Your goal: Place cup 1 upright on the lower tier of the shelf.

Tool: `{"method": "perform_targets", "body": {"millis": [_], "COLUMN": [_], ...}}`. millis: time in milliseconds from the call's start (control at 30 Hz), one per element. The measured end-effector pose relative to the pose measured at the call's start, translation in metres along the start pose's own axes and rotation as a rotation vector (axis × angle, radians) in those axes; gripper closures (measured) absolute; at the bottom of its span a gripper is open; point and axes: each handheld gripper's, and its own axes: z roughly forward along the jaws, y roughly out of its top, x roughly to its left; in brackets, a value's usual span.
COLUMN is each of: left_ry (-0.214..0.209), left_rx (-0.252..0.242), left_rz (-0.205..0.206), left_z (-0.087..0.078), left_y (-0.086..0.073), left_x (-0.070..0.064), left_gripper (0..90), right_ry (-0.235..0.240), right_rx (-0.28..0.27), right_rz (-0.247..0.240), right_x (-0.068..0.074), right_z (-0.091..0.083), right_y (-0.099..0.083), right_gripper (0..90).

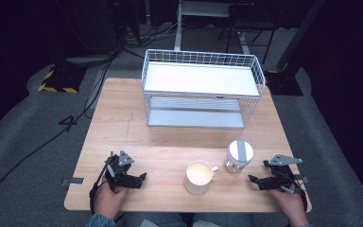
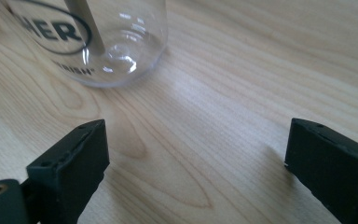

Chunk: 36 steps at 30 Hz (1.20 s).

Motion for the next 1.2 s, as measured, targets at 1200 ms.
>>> {"method": "perform_targets", "body": {"millis": [1200], "left_ry": [0.003], "left_rx": [0.001], "left_rz": [0.008], "left_z": [0.000], "left_y": [0.000], "left_x": [0.000], "left_gripper": [0.6], "right_ry": [0.117], "right_rx": [-0.198], "right_rz": [-0.064], "right_x": [0.038], "right_z": [0.024], "right_y": [0.052], "right_gripper": [0.0]}}
